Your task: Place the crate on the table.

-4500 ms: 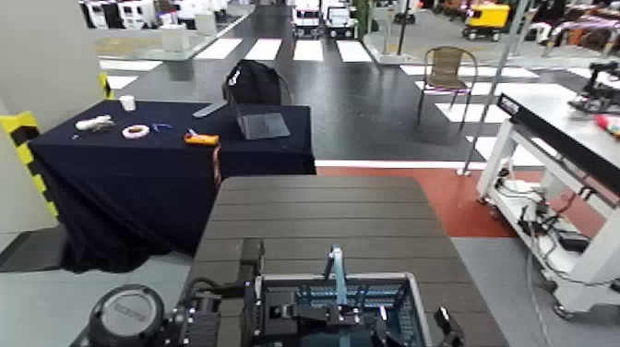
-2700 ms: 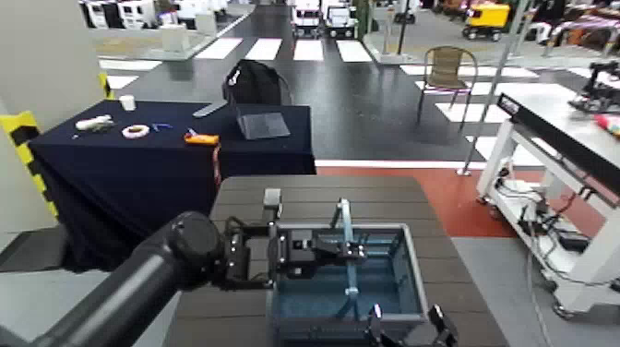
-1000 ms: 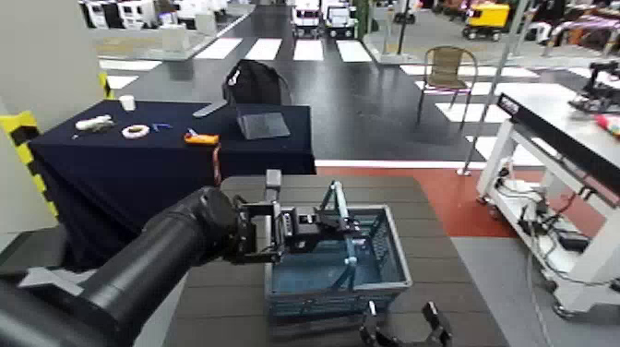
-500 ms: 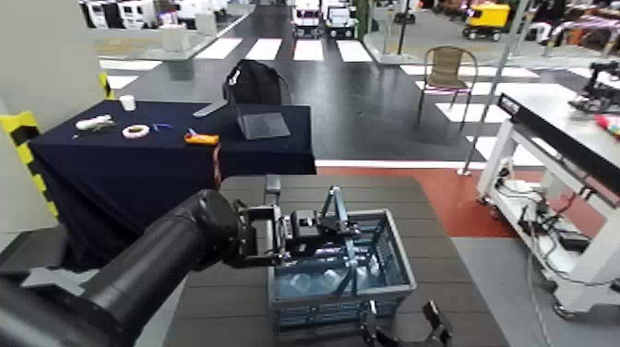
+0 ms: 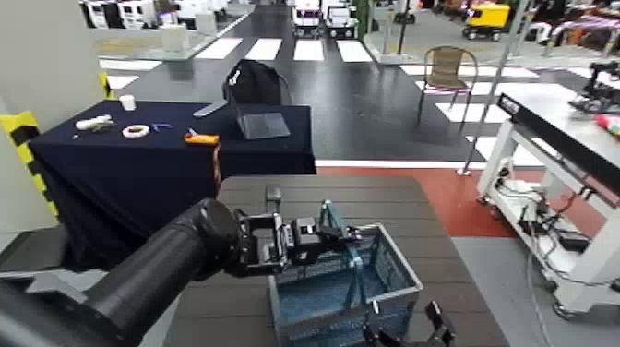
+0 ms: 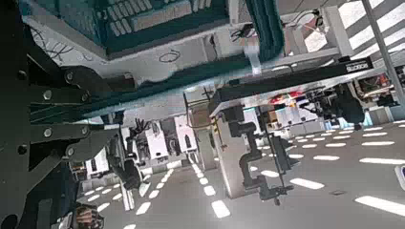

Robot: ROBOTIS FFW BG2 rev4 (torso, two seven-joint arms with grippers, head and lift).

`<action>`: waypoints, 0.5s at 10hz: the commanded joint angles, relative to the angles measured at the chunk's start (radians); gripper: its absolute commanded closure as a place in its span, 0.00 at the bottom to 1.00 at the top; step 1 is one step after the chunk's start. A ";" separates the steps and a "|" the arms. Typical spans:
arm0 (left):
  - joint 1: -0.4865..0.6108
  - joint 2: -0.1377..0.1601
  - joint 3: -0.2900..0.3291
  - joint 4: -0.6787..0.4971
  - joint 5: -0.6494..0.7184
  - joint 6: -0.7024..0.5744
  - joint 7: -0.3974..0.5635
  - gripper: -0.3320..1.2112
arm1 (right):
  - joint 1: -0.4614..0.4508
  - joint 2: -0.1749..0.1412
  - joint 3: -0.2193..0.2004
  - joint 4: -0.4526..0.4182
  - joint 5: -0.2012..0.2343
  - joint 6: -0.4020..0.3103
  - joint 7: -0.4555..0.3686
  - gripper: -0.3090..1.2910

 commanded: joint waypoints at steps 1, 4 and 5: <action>0.005 -0.001 -0.018 0.000 0.011 -0.028 -0.009 0.66 | 0.000 0.000 -0.001 0.001 0.000 -0.005 0.000 0.28; 0.004 0.000 -0.045 -0.005 0.009 -0.077 -0.011 0.39 | 0.002 0.000 -0.003 0.005 -0.002 -0.010 0.000 0.28; 0.004 0.000 -0.039 -0.012 -0.032 -0.109 0.006 0.29 | 0.005 -0.002 -0.007 0.003 -0.003 -0.010 0.000 0.28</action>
